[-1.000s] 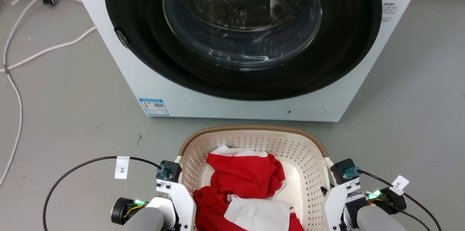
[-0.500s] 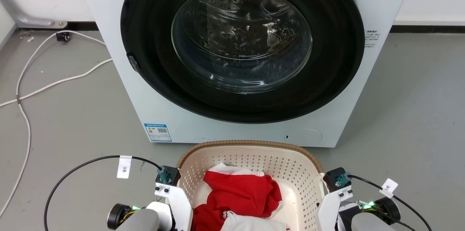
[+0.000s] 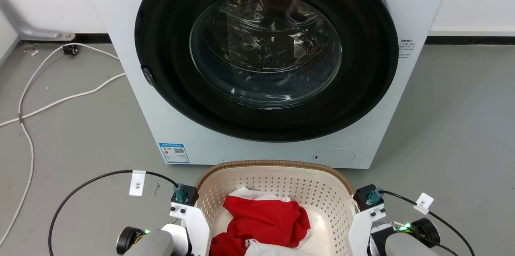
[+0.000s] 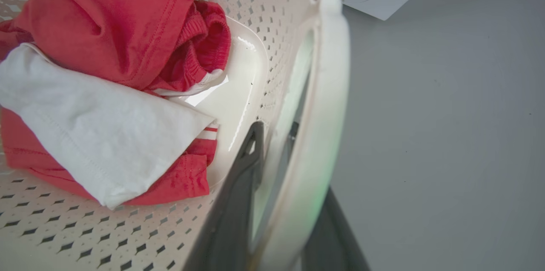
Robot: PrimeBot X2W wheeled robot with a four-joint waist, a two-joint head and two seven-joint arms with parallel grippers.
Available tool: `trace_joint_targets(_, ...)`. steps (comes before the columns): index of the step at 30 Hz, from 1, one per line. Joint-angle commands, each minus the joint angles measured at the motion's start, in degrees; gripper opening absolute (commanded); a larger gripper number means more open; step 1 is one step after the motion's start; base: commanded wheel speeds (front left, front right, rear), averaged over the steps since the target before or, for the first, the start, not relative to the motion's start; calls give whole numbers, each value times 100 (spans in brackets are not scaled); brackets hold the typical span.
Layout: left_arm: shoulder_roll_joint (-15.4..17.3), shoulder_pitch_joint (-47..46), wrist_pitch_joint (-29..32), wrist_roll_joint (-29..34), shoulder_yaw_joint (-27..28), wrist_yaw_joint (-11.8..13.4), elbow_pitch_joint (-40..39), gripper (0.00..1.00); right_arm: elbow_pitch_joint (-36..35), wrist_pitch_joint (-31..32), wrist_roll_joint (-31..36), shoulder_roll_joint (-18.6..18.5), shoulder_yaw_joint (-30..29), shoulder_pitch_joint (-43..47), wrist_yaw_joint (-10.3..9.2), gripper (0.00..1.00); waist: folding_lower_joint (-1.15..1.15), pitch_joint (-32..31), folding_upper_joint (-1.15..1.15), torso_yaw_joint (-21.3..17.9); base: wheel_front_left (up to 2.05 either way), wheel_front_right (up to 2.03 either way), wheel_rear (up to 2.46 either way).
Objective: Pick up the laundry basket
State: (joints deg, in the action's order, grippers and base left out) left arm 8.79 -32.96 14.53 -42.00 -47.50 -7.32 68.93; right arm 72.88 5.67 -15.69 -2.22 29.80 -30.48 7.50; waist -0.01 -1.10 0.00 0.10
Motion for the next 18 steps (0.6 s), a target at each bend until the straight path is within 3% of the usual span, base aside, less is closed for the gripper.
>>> trace_joint_targets(1,109,-70,-27,-6,-19,-15,-1,0,33,-5,8,-119,55,-51,-2,0,1,0,0,-1,0,0,0)
trace_joint_targets(18,166,-53,-54,-415,-385,-15,45,0,94,15,-189,-118,264,-114,-3,0,1,-2,0,-27,0,0,0)
